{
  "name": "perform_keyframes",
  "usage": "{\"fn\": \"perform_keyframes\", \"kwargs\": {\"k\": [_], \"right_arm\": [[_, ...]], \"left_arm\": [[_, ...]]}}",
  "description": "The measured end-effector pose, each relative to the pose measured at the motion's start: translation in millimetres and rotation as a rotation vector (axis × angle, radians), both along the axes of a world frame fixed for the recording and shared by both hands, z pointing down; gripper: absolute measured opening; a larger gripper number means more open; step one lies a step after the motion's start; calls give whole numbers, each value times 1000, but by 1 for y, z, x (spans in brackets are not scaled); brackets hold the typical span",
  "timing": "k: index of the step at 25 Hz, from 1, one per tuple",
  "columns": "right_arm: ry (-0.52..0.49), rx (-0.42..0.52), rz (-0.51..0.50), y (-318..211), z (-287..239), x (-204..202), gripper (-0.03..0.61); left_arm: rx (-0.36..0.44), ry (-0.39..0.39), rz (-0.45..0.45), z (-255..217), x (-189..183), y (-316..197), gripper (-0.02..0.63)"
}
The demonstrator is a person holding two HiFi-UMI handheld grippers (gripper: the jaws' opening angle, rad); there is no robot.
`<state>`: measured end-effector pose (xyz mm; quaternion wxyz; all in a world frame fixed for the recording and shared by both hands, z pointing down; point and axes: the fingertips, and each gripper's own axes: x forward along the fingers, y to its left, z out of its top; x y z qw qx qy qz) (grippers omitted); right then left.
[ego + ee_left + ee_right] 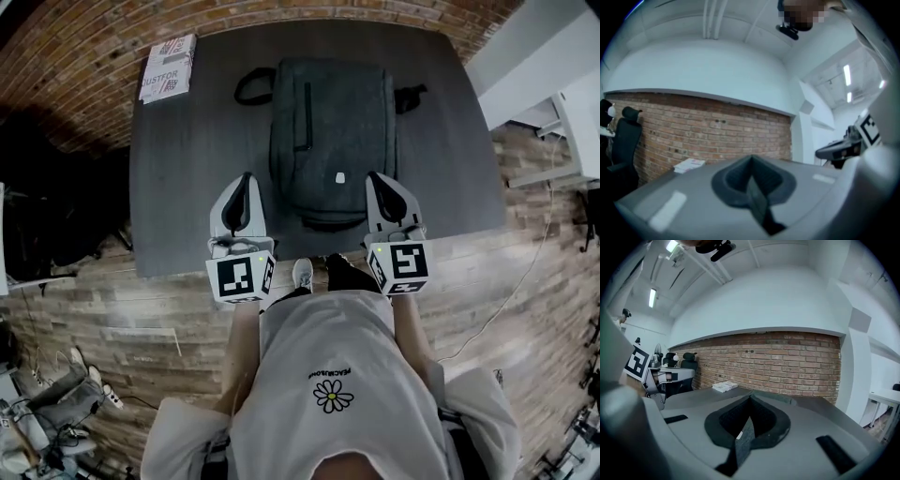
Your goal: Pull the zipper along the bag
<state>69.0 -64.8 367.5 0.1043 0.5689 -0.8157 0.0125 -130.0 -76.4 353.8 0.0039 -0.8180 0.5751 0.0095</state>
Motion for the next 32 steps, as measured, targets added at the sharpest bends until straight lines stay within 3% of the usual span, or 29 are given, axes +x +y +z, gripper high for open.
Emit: {"fn": "perform_keyframes", "kwargs": {"k": [5,14,18,23,32], "right_arm": [[7,-17,-41,-20,7,-5,2],[46,-93,-43,-52,28,9,2],[83,-155,-47,-74,45,15,2],[132,-274,-54,-83,79,17,2],[226,-381,-14,-89,119,42,2]], "left_arm": [[16,-11,1,-4,9,-19,-2],[-26,-20,-8,15,7,-49,-2],[-171,-4,98,61,20,-62,0],[-415,-91,270,138,55,-46,-2],[-515,-91,352,160,83,-44,-2]]}}
